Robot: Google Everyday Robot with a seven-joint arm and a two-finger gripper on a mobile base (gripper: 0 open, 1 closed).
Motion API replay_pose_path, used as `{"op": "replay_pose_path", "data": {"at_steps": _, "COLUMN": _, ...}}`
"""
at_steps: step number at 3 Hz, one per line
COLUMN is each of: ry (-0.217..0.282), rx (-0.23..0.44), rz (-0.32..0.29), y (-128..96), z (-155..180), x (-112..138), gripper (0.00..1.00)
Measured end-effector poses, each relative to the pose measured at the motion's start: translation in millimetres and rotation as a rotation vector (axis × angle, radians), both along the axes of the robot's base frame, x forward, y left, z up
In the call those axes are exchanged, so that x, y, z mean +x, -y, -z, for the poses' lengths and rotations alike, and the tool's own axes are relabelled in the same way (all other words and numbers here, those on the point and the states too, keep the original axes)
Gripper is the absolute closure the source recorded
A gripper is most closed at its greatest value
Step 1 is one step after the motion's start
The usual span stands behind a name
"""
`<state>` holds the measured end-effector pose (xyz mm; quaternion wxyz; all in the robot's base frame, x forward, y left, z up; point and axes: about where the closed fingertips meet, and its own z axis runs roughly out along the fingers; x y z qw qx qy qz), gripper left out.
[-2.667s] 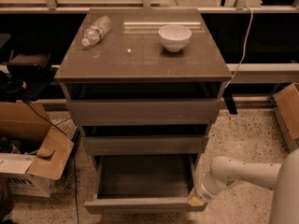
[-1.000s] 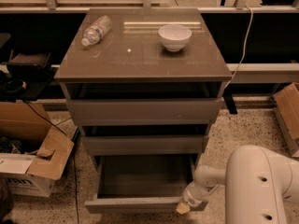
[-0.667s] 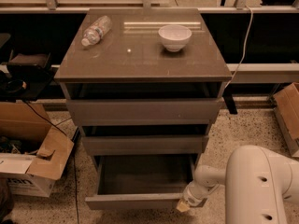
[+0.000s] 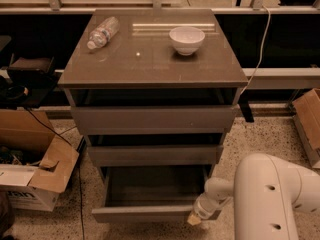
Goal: Close bottom drawer
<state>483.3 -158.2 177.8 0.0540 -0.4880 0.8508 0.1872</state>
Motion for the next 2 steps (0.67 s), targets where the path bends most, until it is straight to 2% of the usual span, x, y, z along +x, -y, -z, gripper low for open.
{"op": "replay_pose_path", "data": {"at_steps": 2, "ry": 0.01, "rx": -0.001, "rz": -0.002, "y": -1.7, "z": 2.3, "x": 5.3, "gripper": 1.0}}
